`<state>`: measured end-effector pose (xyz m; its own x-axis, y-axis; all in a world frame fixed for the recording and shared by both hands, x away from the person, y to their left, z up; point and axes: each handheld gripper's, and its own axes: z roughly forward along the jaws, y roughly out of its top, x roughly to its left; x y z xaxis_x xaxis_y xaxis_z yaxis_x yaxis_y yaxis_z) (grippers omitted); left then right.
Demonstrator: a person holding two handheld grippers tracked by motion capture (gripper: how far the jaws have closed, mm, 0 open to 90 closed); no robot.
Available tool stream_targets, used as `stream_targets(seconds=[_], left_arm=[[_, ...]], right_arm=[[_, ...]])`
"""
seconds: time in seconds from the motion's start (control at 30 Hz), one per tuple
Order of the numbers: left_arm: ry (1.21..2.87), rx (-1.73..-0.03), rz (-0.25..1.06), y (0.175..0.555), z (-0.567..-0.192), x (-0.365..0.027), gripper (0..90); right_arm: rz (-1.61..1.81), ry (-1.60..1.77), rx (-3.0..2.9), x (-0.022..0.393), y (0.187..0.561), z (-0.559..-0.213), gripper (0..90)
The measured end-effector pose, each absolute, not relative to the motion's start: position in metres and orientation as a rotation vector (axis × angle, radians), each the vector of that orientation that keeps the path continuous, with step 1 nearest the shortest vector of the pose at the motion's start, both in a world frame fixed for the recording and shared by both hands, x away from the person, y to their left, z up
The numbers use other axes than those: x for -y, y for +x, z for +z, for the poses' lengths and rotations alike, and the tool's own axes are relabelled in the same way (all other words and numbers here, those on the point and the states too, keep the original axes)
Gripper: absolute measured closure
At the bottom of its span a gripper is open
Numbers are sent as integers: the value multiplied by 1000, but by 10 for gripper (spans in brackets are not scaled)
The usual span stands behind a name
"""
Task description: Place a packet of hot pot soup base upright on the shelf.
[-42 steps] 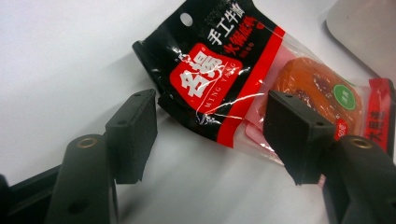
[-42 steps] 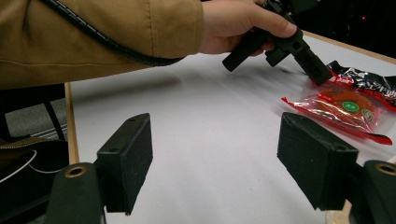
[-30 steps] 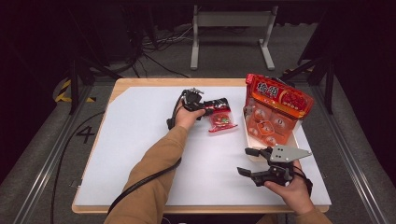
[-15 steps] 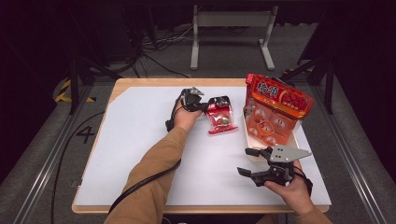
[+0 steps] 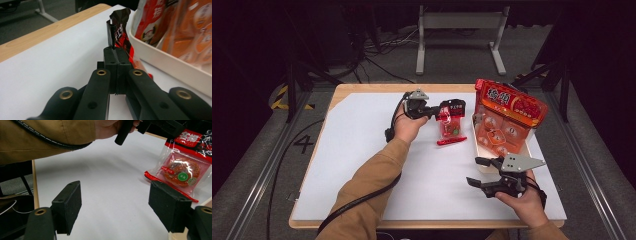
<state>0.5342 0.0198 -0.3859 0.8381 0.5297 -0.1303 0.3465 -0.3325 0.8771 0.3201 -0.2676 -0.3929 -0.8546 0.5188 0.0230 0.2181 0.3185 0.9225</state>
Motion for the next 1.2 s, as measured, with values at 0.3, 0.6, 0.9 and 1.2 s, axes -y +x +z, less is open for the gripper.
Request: stream_targets(seconds=[0.3, 0.6, 0.9, 1.2], left_arm=[[1937, -576, 217, 516, -366, -21, 900], [1970, -484, 288, 494, -346, -24, 900], [1919, -415, 283, 462, -322, -30, 900], [1897, -333, 254, 434, -302, -26, 900]], right_arm=[[1555, 681, -2288, 272, 322, -390, 273], [1554, 684, -2272, 273, 323, -388, 273], [1548, 717, -2232, 280, 325, -381, 279], [1560, 725, -2207, 286, 322, -374, 298]])
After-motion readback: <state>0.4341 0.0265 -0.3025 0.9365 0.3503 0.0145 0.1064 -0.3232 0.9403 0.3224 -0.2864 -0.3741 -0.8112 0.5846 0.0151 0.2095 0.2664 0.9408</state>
